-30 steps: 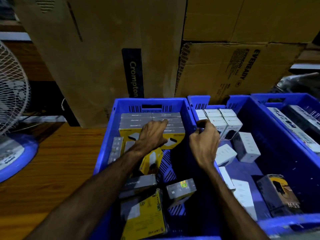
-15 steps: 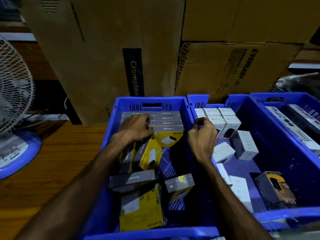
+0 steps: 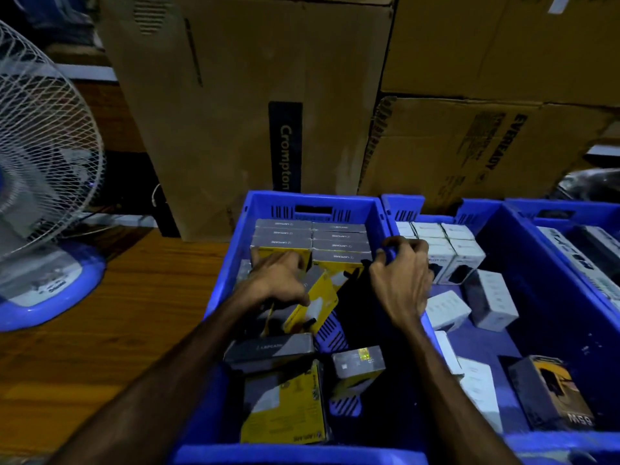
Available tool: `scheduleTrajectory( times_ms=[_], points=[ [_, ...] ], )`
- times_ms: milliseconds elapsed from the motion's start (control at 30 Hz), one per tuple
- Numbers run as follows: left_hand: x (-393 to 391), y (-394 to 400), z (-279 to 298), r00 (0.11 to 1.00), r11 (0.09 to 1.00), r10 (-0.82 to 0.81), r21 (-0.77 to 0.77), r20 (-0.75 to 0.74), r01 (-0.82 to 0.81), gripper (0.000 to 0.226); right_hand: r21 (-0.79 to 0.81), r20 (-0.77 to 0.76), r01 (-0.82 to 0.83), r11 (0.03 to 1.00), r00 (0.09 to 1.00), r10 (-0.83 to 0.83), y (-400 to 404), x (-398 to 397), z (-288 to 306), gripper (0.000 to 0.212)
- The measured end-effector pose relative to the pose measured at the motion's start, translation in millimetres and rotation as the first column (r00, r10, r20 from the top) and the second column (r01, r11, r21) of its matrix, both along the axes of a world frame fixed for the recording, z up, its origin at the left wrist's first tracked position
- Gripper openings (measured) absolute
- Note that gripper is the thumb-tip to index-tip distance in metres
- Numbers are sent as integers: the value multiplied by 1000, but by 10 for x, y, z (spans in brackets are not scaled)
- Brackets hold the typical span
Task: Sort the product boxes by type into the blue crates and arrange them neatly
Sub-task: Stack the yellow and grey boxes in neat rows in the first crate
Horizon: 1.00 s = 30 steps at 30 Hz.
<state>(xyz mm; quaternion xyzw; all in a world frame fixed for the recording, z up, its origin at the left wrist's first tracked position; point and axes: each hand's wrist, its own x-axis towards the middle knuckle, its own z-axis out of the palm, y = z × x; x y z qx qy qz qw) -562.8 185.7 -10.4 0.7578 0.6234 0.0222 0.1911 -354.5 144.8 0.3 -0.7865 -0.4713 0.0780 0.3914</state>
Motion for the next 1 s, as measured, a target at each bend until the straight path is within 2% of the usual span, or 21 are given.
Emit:
scheduleTrajectory(
  times_ms=[100,200,333,500,700,800,900,1000],
  points=[
    [-46,70,12,991,996,0,-93,131,12,92,-24,3,-24,999,1000,24,-32,-13,30,28],
    [-100,83,24,912,986,42,-167,409,30,88,-62,30,-96,993,995,98,-60,-50,99,39],
    [-79,6,186,792,984,0,-141,611,109,70,-15,52,-438,899,898,438,-54,-40,93,52],
    [-183,57,139,710,993,-26,-66,704,102,68,75,-140,-618,783,771,622,12,-8,22,45],
    [-248,72,114,625,999,-36,40,779,8,69,21,-112,-698,716,710,696,34,-31,22,60],
    [-249,45,200,592,998,-43,62,805,-12,66,11,-92,-672,741,737,669,19,-60,23,55],
    [-278,68,370,577,993,-80,114,813,-24,61,78,-45,-625,776,776,629,24,-50,17,50],
    [-387,156,572,602,986,-117,163,790,-22,58,190,-48,-533,825,834,550,47,-30,11,47]
  ],
)
